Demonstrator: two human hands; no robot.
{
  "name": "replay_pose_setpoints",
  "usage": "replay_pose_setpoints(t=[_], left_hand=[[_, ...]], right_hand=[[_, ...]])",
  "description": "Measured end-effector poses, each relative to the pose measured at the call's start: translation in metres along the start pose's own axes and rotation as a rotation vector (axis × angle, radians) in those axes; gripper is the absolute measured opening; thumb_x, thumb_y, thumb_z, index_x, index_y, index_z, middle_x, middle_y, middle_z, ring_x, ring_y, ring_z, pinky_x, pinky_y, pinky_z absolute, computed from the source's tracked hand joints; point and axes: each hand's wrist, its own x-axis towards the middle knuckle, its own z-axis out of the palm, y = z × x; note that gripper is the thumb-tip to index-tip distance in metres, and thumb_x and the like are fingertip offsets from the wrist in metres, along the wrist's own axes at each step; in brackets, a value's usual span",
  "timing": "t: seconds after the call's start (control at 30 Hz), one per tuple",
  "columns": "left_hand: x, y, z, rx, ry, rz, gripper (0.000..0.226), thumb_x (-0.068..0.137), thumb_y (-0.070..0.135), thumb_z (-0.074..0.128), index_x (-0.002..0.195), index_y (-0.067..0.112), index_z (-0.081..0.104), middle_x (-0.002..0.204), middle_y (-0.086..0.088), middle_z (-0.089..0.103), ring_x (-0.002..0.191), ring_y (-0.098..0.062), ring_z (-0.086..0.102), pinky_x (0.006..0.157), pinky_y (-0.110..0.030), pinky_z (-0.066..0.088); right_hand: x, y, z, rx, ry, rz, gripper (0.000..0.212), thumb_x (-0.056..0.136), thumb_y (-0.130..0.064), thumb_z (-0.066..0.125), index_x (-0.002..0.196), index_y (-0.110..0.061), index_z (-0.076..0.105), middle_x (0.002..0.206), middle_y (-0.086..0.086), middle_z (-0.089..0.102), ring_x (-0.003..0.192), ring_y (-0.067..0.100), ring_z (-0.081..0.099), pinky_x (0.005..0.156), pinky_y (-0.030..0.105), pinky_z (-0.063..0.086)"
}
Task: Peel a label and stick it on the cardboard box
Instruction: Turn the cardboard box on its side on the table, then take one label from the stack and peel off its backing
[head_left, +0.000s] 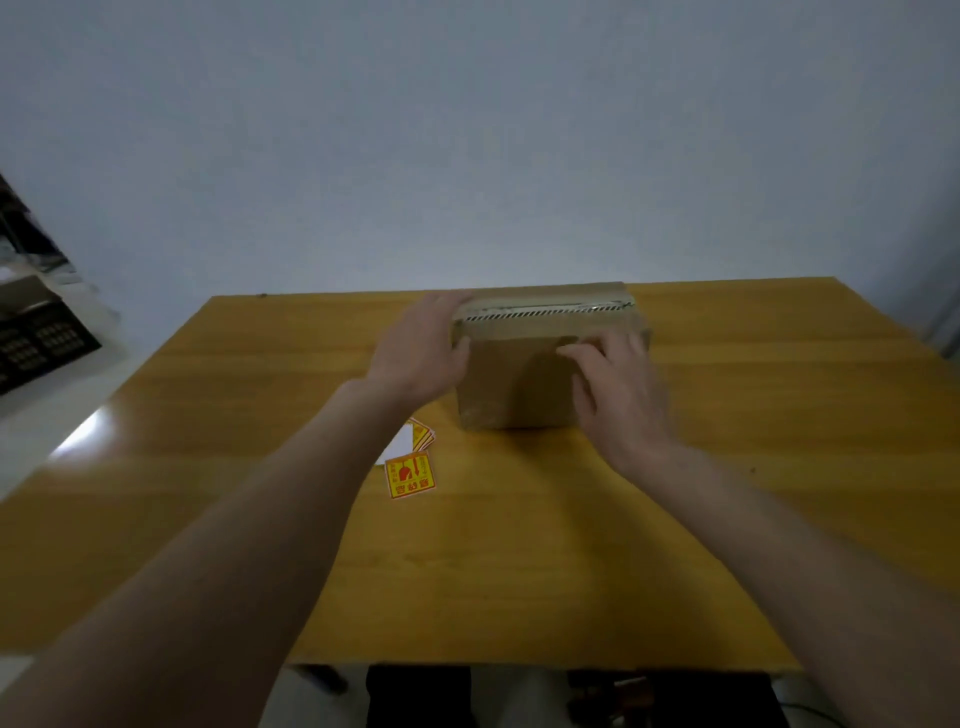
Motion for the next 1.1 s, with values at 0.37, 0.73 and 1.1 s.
replay_pose_setpoints(t=[0.37,0.73,1.1], left_hand=[[-0.06,-0.085,0.015,0.139,-0.305,-0.408,0.023,0.084,0.027,0.064,0.106,0.022,0.066,0.114,-0.001,0.066,0.105,-0.023,0.06,0.085,-0.034,0.048],[-0.078,-0.088,0.038,0.007,-0.362,-0.51,0.062,0.063,0.042,0.083,0.115,0.023,0.055,0.124,-0.001,0.054,0.113,-0.021,0.053,0.086,-0.033,0.044],[-0.078,-0.075,0.033,0.036,-0.43,-0.541,0.042,0.074,0.028,0.078,0.109,0.01,0.064,0.121,-0.01,0.062,0.107,-0.026,0.059,0.085,-0.034,0.047]], right_hand=[[-0.007,-0.074,0.068,0.158,-0.613,0.034,0.032,0.089,-0.021,0.056,0.121,-0.017,0.057,0.127,0.007,0.051,0.129,0.027,0.039,0.107,0.031,0.028],[-0.001,-0.104,0.091,0.215,-0.735,0.127,0.047,0.084,-0.029,0.065,0.128,-0.018,0.051,0.131,0.005,0.049,0.127,0.024,0.04,0.099,0.035,0.038],[-0.008,-0.102,0.094,0.263,-0.697,0.14,0.048,0.08,-0.031,0.071,0.123,-0.018,0.054,0.126,0.004,0.054,0.12,0.023,0.046,0.096,0.036,0.042]])
